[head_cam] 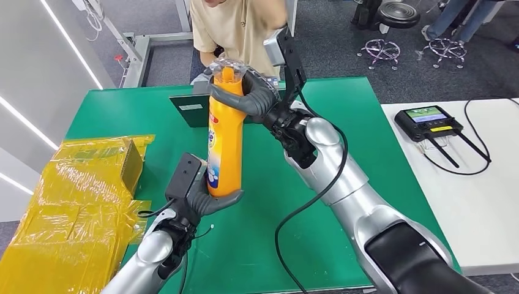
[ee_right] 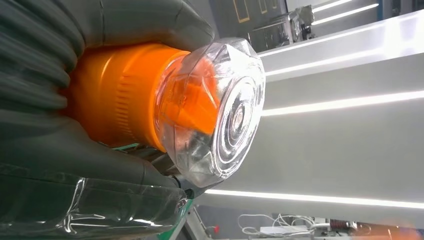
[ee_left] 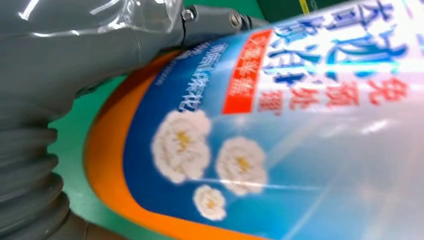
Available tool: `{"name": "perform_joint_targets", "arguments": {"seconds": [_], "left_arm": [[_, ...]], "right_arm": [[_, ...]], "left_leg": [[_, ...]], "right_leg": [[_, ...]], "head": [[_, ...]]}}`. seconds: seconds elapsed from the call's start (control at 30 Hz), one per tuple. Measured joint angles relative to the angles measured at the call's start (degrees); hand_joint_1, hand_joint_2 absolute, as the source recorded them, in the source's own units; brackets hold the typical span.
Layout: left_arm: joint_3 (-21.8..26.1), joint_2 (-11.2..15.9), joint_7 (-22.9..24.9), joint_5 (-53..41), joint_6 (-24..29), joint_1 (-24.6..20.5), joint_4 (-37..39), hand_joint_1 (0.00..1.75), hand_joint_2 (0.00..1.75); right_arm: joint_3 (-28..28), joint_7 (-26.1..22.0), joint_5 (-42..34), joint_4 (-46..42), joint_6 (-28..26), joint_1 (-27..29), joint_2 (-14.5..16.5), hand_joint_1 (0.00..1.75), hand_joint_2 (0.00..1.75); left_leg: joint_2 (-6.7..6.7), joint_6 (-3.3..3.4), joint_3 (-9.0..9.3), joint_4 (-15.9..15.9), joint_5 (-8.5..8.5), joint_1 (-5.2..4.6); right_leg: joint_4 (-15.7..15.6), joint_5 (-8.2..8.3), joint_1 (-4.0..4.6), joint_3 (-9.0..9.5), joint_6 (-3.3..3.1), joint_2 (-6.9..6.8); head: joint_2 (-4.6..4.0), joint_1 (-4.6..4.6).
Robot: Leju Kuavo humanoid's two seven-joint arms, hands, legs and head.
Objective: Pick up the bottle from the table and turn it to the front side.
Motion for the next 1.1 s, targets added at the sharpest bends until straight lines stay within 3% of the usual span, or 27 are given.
{"name": "perform_joint_targets", "arguments": {"seconds": [0.13, 0.57, 0.6, 0.7, 0.73, 0.97, 1.1], "left_arm": [[-0.1, 0.2, 0.4, 0.2, 0.5, 0.6, -0.1, 1.75, 1.75], [0.0, 3.6, -0.8, -0.5, 3.9, 7.3, -8.2, 1.75, 1.75], [0.2, 3.8, -0.8, -0.6, 4.2, 7.9, -8.8, 1.75, 1.75], [1.1, 4.4, -0.8, -1.1, 5.1, 9.7, -10.5, 1.75, 1.75], [1.6, 4.7, -0.9, -1.4, 5.5, 10.4, -11.1, 1.75, 1.75], [7.8, 6.2, -1.6, -7.4, 11.3, 17.1, -15.9, 1.75, 1.75], [14.9, 6.8, -1.6, -9.6, 11.8, 23.0, -20.9, 1.75, 1.75]], "right_arm": [[0.2, 0.3, 0.0, -1.0, 0.4, 1.0, 0.5, 1.75, 1.75], [2.0, 1.5, -0.3, -4.4, 1.2, 3.4, 1.6, 1.75, 1.75], [2.1, 1.6, -0.2, -4.7, 1.1, 3.7, 1.6, 1.34, 1.75], [2.2, 1.7, 1.6, -5.8, 0.8, 4.7, 1.6, 0.03, 0.44], [2.3, 1.7, 2.9, -6.4, 0.5, 5.1, 1.4, 0.00, 0.00], [0.9, 2.2, 14.9, -13.1, 1.4, 9.1, -3.6, 0.00, 0.00], [-2.9, 2.0, 18.5, -19.7, 3.3, 14.0, -8.3, 0.00, 0.00]], "left_leg": [[0.00, 0.00, -0.01, 0.0, 0.00, -0.01], [0.00, -0.01, -0.02, 0.0, -0.01, 0.01], [0.00, -0.01, -0.02, 0.0, -0.01, 0.01], [0.01, -0.01, -0.02, 0.0, -0.01, 0.01], [0.01, -0.01, -0.02, 0.0, -0.01, 0.01], [0.00, 0.00, -0.02, 0.0, -0.03, 0.01], [0.02, 0.02, -0.09, 0.0, -0.05, 0.00]], "right_leg": [[0.0, 0.00, 0.00, 0.01, 0.00, 0.01], [0.0, -0.03, 0.01, -0.01, -0.01, -0.01], [0.0, -0.03, 0.01, -0.01, -0.01, 0.00], [0.0, -0.03, 0.01, -0.02, -0.01, 0.00], [0.0, -0.03, 0.00, -0.02, -0.01, 0.00], [-0.1, -0.07, 0.00, -0.02, 0.00, 0.00], [-0.1, -0.08, 0.00, -0.09, -0.02, 0.00]], "head": [[0.00, 0.00], [0.00, -0.01], [0.00, 0.00], [0.00, 0.00], [0.00, 0.00], [0.00, 0.00], [0.00, 0.00]]}}
